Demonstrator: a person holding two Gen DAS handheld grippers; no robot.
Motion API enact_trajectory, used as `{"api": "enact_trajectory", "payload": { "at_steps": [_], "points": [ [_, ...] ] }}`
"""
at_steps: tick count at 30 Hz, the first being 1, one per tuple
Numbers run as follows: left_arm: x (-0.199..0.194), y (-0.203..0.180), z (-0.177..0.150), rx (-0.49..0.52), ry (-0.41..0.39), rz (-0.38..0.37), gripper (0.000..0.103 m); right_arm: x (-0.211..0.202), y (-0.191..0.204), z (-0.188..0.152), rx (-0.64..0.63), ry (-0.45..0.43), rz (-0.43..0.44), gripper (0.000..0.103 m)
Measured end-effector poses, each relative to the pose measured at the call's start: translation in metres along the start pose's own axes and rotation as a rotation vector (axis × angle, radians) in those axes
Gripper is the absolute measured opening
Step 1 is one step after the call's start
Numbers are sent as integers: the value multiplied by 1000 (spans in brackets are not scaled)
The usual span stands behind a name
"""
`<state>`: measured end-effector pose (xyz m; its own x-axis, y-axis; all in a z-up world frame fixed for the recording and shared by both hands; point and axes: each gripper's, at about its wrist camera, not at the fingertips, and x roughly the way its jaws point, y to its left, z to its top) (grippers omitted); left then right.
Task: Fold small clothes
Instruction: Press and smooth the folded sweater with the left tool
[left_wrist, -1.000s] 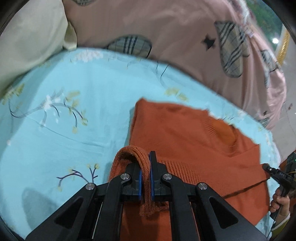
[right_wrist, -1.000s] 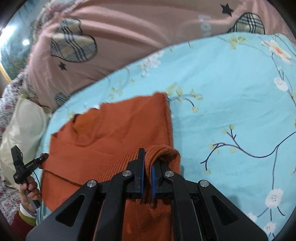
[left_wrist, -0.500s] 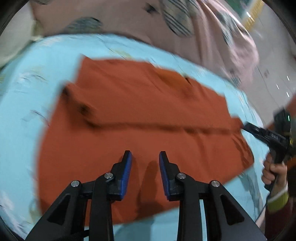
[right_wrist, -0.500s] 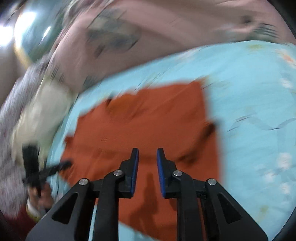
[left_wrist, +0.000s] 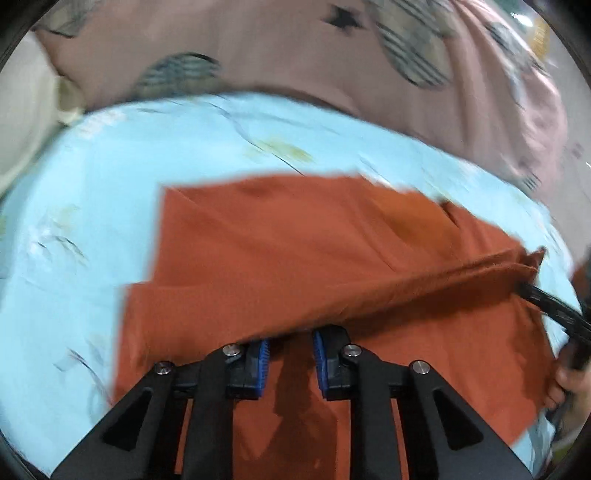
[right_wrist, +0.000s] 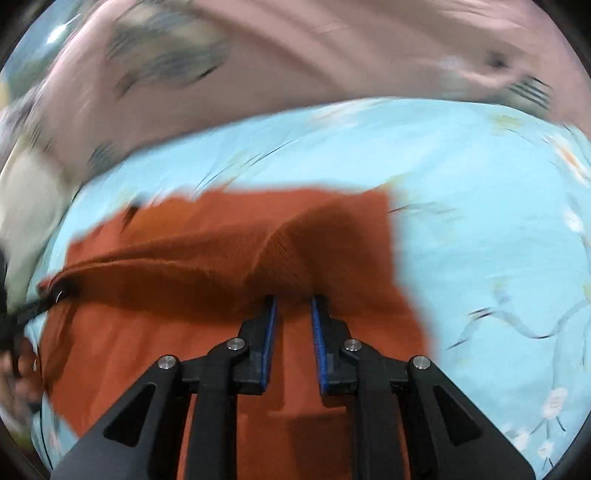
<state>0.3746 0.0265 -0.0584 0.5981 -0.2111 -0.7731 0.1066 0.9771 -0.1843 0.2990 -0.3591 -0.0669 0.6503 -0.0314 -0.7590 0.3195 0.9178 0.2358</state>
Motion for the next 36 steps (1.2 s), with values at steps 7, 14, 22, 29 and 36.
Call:
{"api": "enact_trajectory", "payload": {
  "at_steps": [7,14,22,29,36],
  "points": [
    [-25,42,-18,-146,-31,-2,35,-35,-25,-15,108,-33,48,21],
    [-70,35,-97,-181,-35,-93,35,-59,-10,-69,101,-9,143,21],
    [-113,26,-164,-227,-45,-145,37,-85,-16,-118,140,-3,130,21],
    [-133,33,-199,-303,-52,-191,45,-108,-16,-136,170,-18,152,22],
    [-124,43,-201,-394,-50,-225,49,-114,-2,-145,153,-14,186,25]
  ]
}}
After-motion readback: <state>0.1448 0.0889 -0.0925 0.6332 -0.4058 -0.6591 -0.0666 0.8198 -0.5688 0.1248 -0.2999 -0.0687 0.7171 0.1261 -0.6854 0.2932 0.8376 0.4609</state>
